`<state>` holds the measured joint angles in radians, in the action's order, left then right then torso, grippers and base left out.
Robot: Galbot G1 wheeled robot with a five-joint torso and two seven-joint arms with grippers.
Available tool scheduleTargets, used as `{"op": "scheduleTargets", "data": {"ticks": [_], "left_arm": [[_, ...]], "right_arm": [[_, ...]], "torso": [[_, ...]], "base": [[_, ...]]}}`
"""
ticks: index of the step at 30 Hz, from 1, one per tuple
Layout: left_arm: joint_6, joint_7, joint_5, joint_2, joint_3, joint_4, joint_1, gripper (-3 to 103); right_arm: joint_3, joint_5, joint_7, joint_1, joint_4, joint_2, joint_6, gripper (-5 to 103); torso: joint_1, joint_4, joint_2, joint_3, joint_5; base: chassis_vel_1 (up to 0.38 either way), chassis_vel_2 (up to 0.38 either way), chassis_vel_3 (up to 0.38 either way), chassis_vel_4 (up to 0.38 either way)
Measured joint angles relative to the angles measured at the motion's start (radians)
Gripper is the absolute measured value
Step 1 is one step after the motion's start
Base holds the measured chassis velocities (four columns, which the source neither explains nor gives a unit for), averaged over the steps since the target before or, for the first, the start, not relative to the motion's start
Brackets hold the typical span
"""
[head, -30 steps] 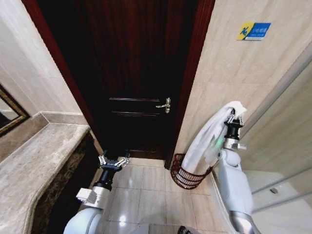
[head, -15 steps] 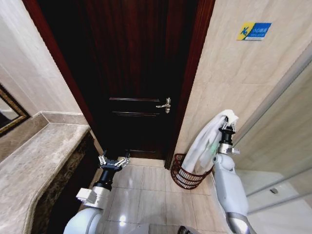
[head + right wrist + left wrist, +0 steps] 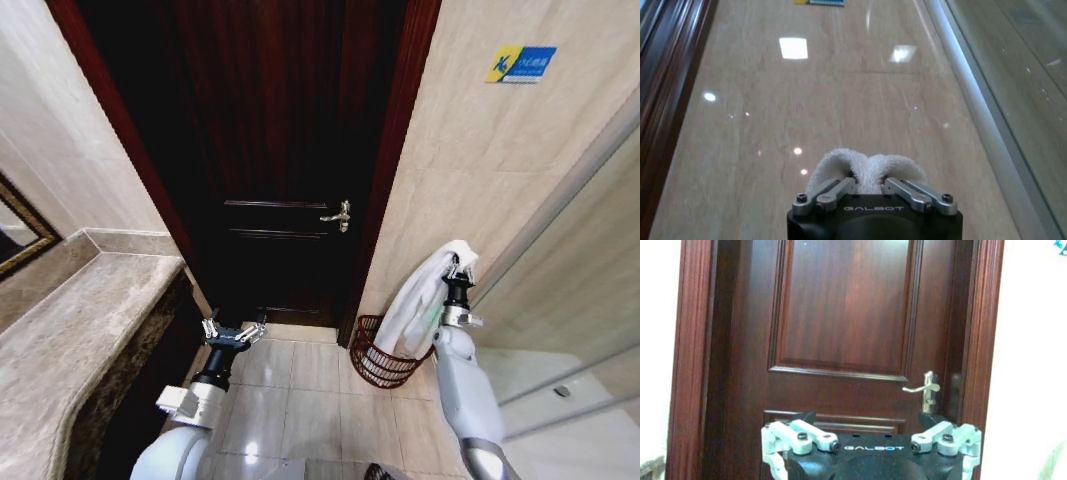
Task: Discard the used towel into the hamper.
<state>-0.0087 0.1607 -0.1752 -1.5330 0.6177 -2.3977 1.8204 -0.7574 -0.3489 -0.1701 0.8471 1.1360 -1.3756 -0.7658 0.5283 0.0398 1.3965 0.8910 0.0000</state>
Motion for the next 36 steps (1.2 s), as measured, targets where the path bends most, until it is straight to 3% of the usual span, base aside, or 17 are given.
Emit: {"op": "scheduleTargets", "data": {"ticks": [14,36], "left_arm": [[0.000,0.000,0.000,0.000,0.000,0.000,0.000,99],[0.000,0.000,0.000,0.000,0.000,0.000,0.000,99]], "right_arm": [[0.002,0.006,-0.069,-0.078,-0.223,0.003,-0.056,7],[0.012,0.024,-0.166,-0.234,-0.553,0.023,-0.059,7]], "torso": [[0.000,-0.0001,0.000,0.000,0.0001],[0.000,-0.0001,0.000,0.000,0.0001]], "base": [[0.000,0.000,0.000,0.000],[0.000,0.000,0.000,0.000]]}}
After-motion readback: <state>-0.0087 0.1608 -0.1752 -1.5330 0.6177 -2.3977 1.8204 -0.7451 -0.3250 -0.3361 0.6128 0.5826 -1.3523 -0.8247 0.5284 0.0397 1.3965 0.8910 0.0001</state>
